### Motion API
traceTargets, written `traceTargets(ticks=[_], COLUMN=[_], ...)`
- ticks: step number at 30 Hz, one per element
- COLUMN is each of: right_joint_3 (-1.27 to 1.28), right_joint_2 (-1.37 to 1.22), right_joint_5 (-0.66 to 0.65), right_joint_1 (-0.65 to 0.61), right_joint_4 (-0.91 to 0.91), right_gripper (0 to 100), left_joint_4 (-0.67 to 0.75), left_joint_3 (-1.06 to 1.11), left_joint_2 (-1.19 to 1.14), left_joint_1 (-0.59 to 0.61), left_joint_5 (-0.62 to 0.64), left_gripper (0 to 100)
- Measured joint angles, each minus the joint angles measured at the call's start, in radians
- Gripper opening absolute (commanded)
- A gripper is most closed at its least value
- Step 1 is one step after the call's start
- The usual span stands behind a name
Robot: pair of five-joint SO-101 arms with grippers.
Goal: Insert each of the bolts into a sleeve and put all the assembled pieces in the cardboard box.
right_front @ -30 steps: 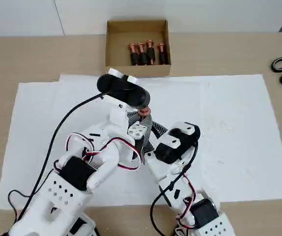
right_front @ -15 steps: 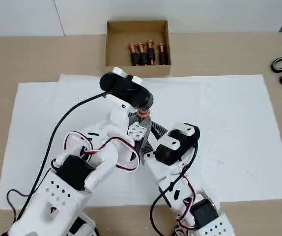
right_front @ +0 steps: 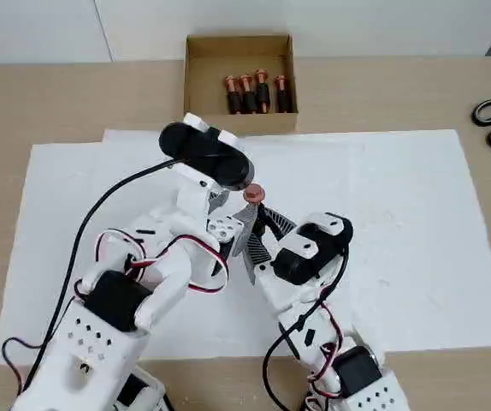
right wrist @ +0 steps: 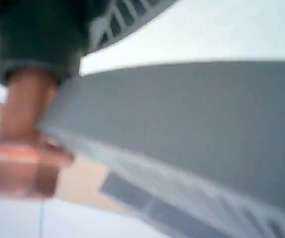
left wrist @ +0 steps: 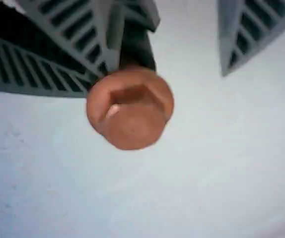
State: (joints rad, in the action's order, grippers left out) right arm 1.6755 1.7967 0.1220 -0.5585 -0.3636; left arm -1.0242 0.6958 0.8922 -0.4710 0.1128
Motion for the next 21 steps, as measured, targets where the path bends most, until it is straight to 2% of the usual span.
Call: traceTargets(ticks=[7, 14, 21], right_joint_3=[0.0, 0.0, 0.0], right_joint_2=[0.0, 0.002, 0.002], right_joint_5=[0.0, 0.0, 0.0], right_joint_1=[-0.002, -0.002, 0.035], right_joint_4=[0.0, 0.002, -0.017], right_gripper=[0.4, 0.4, 0.4], left_joint_4=[-0.074, -0.078, -0.103], left_joint_3=[-0.094, -0.118, -0.117], left_joint_2=[0.044, 0.051, 0.051], left_joint_1=[0.066, 0.114, 0.341], left_joint_5=[0.003, 0.0, 0.003], left_gripper=[13, 13, 13])
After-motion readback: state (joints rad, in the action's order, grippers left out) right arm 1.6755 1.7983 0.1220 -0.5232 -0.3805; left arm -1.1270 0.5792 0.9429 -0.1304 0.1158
